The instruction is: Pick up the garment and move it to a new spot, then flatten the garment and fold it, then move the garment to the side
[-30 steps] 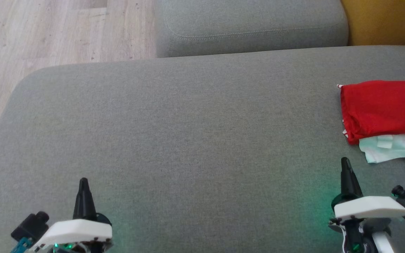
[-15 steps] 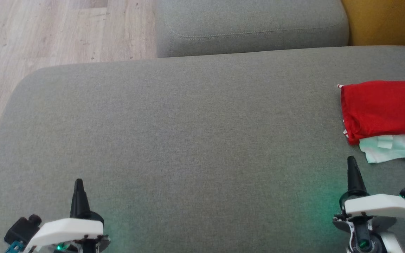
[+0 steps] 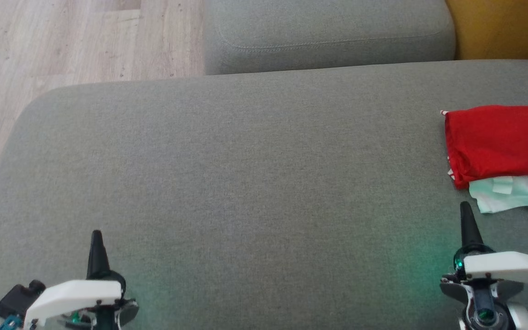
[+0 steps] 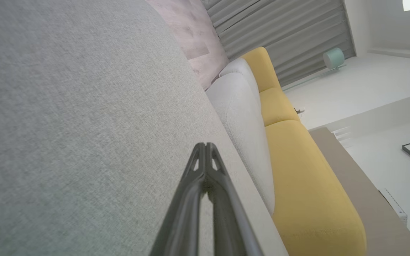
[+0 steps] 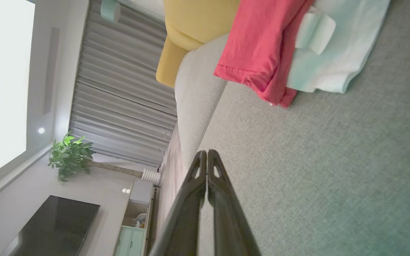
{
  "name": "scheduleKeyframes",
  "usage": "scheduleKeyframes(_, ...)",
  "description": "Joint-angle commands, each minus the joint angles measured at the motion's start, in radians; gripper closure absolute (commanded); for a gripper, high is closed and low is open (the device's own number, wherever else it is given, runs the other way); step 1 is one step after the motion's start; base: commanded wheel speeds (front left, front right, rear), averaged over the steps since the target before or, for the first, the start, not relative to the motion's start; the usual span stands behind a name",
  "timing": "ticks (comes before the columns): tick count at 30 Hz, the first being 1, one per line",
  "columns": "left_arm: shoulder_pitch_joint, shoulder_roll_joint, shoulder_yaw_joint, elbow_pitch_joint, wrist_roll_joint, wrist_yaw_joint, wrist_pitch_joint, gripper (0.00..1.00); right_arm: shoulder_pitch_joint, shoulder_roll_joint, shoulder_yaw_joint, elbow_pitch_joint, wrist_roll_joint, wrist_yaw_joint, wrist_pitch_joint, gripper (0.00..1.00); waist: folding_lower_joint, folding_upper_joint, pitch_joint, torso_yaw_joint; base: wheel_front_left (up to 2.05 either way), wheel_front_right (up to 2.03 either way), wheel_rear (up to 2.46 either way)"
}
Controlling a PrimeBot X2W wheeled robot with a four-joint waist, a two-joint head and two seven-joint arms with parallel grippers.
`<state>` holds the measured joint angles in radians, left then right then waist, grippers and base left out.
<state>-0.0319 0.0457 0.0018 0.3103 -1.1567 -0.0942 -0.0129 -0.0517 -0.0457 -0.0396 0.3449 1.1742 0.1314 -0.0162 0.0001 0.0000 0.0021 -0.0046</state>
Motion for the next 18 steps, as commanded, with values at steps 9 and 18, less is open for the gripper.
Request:
scheduleKeyframes(9,-0.059,0.003,0.05,-0.044,-0.117,-0.015,0.033,1.0,-0.053,-0.009,-0.008,-0.054,0.117,-0.001,0.032,1.0,-0.0001,0.0,0.0,0.001,0.0,0.0,0.0)
scheduleKeyframes(18,-0.064,0.004,0.068,-0.05,-0.211,-0.021,0.059,1.0,-0.053,-0.01,-0.025,-0.067,0.208,-0.001,0.058,1.0,-0.0001,0.0,0.0,0.002,0.0,0.0,0.0)
